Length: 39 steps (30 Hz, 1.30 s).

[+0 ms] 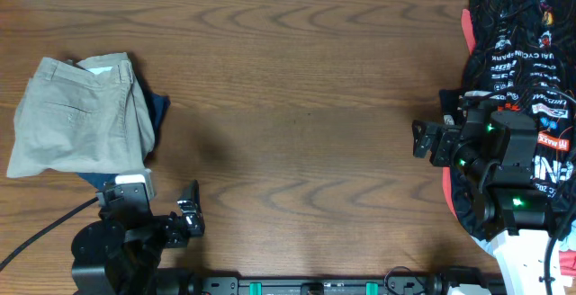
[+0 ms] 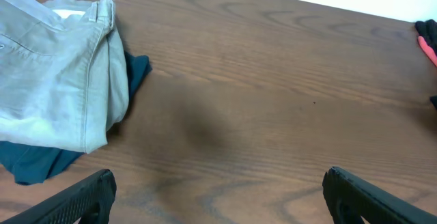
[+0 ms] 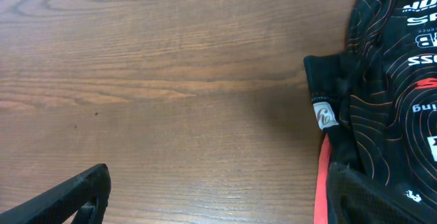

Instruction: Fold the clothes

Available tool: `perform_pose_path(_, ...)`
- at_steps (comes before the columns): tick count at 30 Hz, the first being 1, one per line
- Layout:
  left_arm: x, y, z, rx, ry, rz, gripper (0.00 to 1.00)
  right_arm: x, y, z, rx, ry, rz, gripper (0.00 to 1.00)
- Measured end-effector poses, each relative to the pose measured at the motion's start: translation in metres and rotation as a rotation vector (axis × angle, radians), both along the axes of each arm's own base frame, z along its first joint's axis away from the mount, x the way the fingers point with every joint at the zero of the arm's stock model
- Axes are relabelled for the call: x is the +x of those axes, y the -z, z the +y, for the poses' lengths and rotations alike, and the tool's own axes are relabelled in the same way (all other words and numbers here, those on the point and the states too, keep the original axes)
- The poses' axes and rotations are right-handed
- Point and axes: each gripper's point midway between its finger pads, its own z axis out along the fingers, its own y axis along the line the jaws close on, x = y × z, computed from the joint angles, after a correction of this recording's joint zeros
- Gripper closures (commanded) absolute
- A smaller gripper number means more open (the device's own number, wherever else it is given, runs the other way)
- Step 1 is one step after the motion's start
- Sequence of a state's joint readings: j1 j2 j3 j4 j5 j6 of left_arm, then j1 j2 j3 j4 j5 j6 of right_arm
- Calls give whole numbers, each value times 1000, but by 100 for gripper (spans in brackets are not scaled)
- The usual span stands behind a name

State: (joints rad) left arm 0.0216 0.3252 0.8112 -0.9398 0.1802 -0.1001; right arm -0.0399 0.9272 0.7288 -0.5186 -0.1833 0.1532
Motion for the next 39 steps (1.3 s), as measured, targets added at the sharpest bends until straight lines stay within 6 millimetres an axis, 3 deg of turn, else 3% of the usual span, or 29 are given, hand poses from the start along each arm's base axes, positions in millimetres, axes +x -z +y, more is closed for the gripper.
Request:
perform_pose_path(16,0,0,0,0,0,0,2,0,0,0,0,0,-1,1)
perform_pose_path(21,0,0,0,0,0,0,2,-4,-12,0,-2,0,-44,1)
perform_pose_path(31,0,0,0,0,0,1,2,-32,-51,0,-38,-6,-322,1)
perform_pose_path(39,0,2,0,0,0,5,2,-43,-34,12,-57,-59,-596,1)
